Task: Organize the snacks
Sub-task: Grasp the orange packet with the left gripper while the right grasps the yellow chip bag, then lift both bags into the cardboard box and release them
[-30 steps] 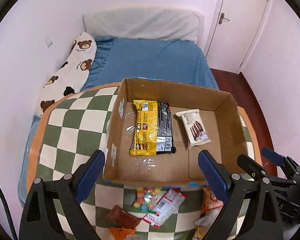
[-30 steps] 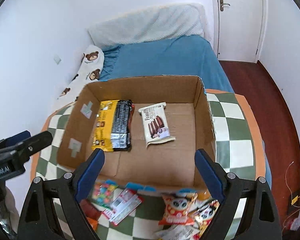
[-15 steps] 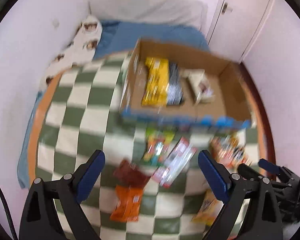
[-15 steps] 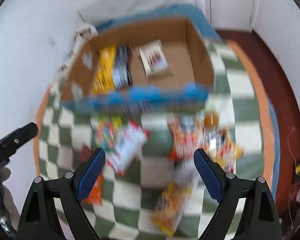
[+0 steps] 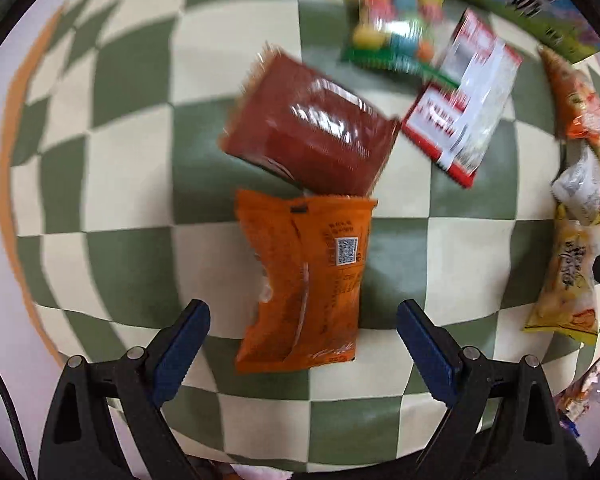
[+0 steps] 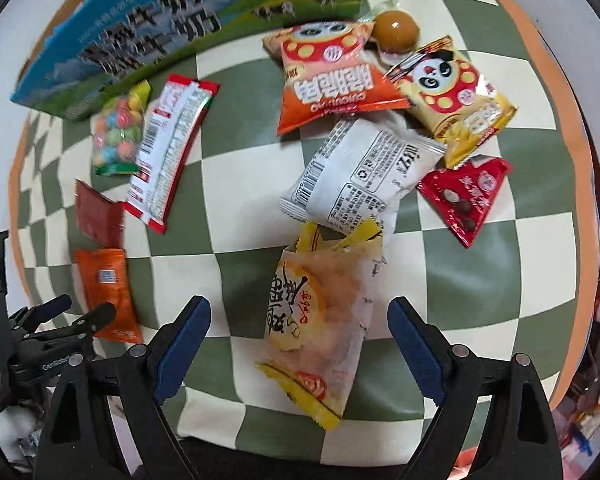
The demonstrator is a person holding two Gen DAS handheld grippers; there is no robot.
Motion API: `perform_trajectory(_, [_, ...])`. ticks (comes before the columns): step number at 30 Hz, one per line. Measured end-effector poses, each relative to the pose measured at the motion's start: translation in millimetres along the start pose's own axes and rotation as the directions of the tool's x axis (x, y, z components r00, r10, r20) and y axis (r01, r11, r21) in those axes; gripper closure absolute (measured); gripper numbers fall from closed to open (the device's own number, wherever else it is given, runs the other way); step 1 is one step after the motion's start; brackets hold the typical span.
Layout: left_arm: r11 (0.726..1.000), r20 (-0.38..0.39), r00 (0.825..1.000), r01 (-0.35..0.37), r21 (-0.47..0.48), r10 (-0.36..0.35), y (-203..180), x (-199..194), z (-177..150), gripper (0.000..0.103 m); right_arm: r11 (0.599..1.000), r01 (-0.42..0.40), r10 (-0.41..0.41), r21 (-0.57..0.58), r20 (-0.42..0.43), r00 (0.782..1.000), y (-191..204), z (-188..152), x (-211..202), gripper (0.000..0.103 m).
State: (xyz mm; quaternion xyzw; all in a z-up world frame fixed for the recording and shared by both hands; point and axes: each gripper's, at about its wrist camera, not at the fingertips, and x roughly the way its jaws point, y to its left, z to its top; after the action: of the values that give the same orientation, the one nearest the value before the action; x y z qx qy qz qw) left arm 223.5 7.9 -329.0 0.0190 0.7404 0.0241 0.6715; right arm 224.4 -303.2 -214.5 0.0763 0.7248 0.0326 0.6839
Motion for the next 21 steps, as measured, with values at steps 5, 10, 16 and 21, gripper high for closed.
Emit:
perform_trajectory(5, [0.998, -0.041, 0.998, 0.049, -0.048, -0.051, -6.3, 22.3, 6.8, 0.013, 0.997, 0.069, -0.070, -0.033, -0.049, 0.996, 10.4, 1.2, 28.6, 0.016])
perform_trajectory(10, [0.985, -0.038, 0.994, 0.094, -0.148, -0.100, 3.3, 28.3, 6.0, 0.041, 0.988, 0.124, -0.127, -0.090, -0.036, 0.991, 10.7, -1.9, 45.9, 0.041])
perform_trajectory(16, [0.949, -0.041, 0.976, 0.195, -0.248, -0.212, 18.6, 30.2, -8.6, 0.046, 0.980, 0.025, -0.029, -0.196, -0.015, 0.999, 23.7, -7.0, 49.8, 0.046])
perform_trajectory(21, [0.969, -0.086, 0.977, 0.181, -0.167, -0.197, 3.9, 41.8, -15.4, 0.041, 0.952, -0.087, 0.063, -0.292, -0.091, 0.994, 41.0, -9.4, 60.5, 0.043])
